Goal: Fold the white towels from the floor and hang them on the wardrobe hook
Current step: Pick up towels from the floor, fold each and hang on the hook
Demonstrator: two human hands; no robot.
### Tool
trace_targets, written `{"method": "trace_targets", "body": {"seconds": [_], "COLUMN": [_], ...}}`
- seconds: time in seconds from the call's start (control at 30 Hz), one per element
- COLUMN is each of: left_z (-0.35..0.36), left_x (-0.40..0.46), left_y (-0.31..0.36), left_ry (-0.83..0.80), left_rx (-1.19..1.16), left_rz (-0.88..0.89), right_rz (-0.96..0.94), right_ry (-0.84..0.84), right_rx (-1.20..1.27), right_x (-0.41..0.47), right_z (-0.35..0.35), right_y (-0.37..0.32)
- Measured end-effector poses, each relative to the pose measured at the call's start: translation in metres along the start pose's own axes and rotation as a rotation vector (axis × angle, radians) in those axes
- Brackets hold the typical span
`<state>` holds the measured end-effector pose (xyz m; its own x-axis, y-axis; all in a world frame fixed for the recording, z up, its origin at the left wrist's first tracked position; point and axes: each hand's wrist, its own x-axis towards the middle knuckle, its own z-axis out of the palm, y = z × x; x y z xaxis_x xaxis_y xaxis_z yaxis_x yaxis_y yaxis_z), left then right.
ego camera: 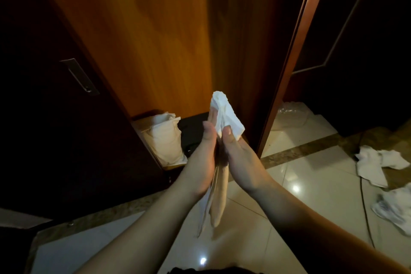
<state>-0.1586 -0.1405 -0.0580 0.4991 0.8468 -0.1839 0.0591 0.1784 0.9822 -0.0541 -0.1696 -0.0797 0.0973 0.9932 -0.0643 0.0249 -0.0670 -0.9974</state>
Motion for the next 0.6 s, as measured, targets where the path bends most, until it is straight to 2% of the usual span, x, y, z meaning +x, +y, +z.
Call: {"method": "trace_targets", "body": {"seconds": [0.13, 0.2, 0.3, 0.4, 0.47, 0.57, 0.6], "left_z": [-0.015, -0.017, -0.017, -0.024, -0.029, -0.04, -0.043], "left_x": [0.005, 0.006, 0.007, 0.01, 0.013, 0.023, 0.028], "left_y": [0.007, 0.009, 0.009, 0.01, 0.013, 0.014, 0.014], "left_ry": [-0.119, -0.131, -0.19, -0.227, -0.131, 0.199, 0.253], "left_rx": [0.025, 0.051, 0.051, 0.054, 0.149, 0.242, 0.219], "left_rz": [0.012, 0.062, 0.086, 0.105, 0.17, 0.301, 0.33], "right_rz": [-0.062, -0.077, -0.087, -0.037, 0.018, -0.007, -0.032], "right_ry": [-0.104, -0.047, 0.13, 0.159, 0.143, 0.148, 0.131], "right_rx": [-0.033, -0.064, -0.04, 0.057, 0.077, -0.038, -0.095], "right_x": [0.001, 0.003, 0.001, 0.001, 0.006, 0.02, 0.026], "right_z": [-0.002, 0.0, 0.009, 0.001, -0.014, -0.039, -0.046], "right_y": [-0.002, -0.005, -0.003, -0.005, -0.013, -0.039, -0.049]}}
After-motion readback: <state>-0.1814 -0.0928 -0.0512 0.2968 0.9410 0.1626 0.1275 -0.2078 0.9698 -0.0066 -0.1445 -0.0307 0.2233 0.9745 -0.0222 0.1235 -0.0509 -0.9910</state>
